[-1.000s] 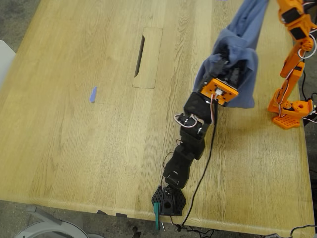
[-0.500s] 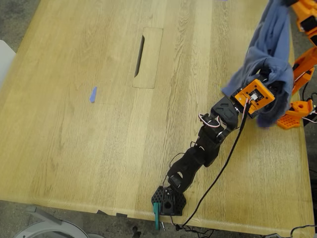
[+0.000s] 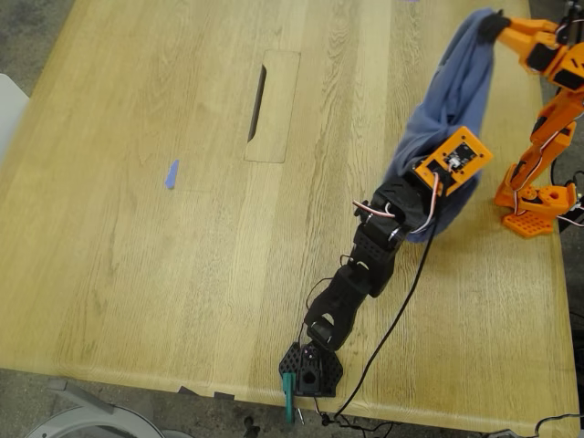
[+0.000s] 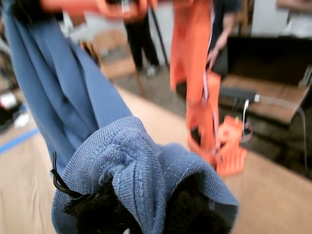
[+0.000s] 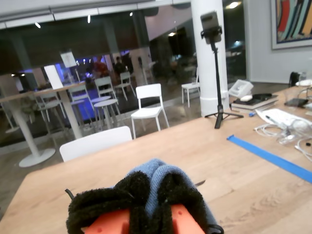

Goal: Fold a T-shirt

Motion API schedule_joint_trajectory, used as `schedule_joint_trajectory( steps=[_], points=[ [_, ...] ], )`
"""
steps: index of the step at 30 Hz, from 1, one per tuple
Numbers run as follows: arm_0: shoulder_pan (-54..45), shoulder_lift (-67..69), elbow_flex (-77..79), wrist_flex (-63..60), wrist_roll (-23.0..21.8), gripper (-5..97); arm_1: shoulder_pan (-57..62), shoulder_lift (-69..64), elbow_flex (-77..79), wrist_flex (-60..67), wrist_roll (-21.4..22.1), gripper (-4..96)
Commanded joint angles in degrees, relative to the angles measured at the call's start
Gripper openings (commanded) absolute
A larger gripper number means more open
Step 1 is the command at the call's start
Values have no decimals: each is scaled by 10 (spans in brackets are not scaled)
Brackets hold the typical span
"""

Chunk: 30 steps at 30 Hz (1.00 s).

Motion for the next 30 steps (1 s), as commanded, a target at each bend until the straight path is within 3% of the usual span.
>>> schedule_joint_trajectory(
  steps=[1, 8, 12, 19, 25, 30],
  points=[
    [-26, 40, -24, 102, -11, -2, -5, -7, -9, -1, 4, 3],
    [-98, 173, 210, 102, -17, -2, 1, -16, -8, 22, 4, 3],
    [-104, 336, 452, 99, -21, -1, 11, 3, -8, 70, 5, 3],
    [-135, 363, 497, 98, -20, -1, 18, 20, 57, 73, 4, 3],
    [-168, 415, 577, 92, -18, -1, 27, 128, 294, 70, 7, 3],
    [-193, 437, 620, 61, -18, -1, 8, 334, 671, -17, 5, 3]
  ],
)
